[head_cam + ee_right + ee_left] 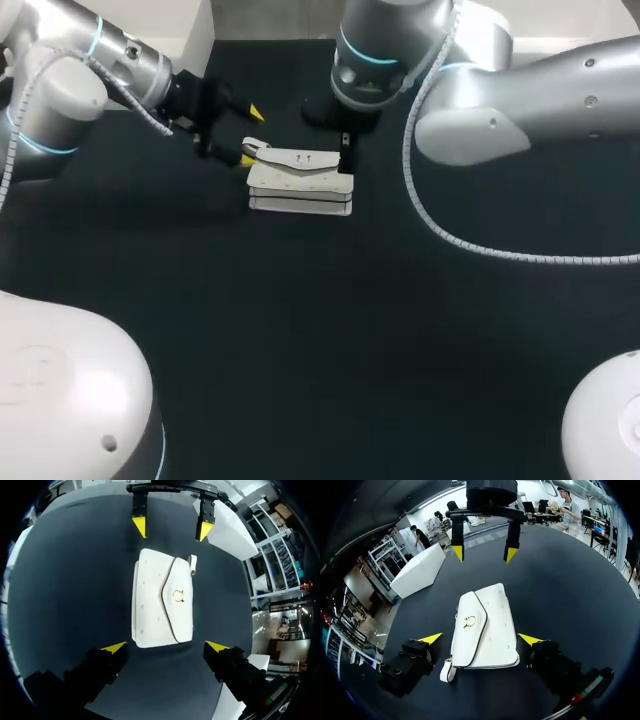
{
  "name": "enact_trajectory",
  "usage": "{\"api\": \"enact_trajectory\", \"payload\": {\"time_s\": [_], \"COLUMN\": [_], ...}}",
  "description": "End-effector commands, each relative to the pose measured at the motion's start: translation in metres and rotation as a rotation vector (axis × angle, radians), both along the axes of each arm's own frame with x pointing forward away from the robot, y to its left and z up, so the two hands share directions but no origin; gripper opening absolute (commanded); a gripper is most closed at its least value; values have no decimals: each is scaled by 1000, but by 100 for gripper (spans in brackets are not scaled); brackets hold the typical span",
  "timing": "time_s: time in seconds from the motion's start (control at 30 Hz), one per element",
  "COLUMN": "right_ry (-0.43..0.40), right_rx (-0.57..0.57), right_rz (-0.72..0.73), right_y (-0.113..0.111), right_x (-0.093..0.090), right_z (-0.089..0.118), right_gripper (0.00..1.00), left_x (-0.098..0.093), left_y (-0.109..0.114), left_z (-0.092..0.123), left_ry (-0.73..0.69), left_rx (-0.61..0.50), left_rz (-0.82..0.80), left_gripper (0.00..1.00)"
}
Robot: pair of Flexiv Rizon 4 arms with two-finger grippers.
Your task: Pick up the bag, open it, inspect its contents, close it, and place it on the opposite side
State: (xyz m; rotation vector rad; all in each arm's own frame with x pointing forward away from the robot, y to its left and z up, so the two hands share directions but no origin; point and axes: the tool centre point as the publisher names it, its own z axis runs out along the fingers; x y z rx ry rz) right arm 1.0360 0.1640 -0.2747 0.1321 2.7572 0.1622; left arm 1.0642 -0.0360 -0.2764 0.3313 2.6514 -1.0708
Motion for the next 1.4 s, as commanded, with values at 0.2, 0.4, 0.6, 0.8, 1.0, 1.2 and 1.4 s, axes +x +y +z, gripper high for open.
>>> {"api": "enact_trajectory", "payload": {"time_s": [0.2,0.4,0.6,0.8,1.0,1.2,1.4], "right_ry": [201,241,241,241,336,555,660], "right_rx": [142,200,200,200,197,418,668], "right_rz": [-51,-50,-50,-50,-306,-729,-941], "right_y": [-9,-17,-17,-17,-4,-20,-38], "right_x": [9,10,10,10,25,35,22], "right_z": [16,21,21,21,29,46,44], "right_gripper": [100,100,100,100,100,100,100], "left_x": [1,1,1,1,6,-2,0], "left_y": [13,19,19,19,2,-17,-4], "left_z": [7,9,9,9,22,46,46], "left_ry": [243,244,244,244,373,640,878], "left_rx": [-39,81,81,81,64,92,-46], "left_rz": [-43,23,23,23,241,730,930], "left_gripper": [100,100,100,100,100,100,100]}}
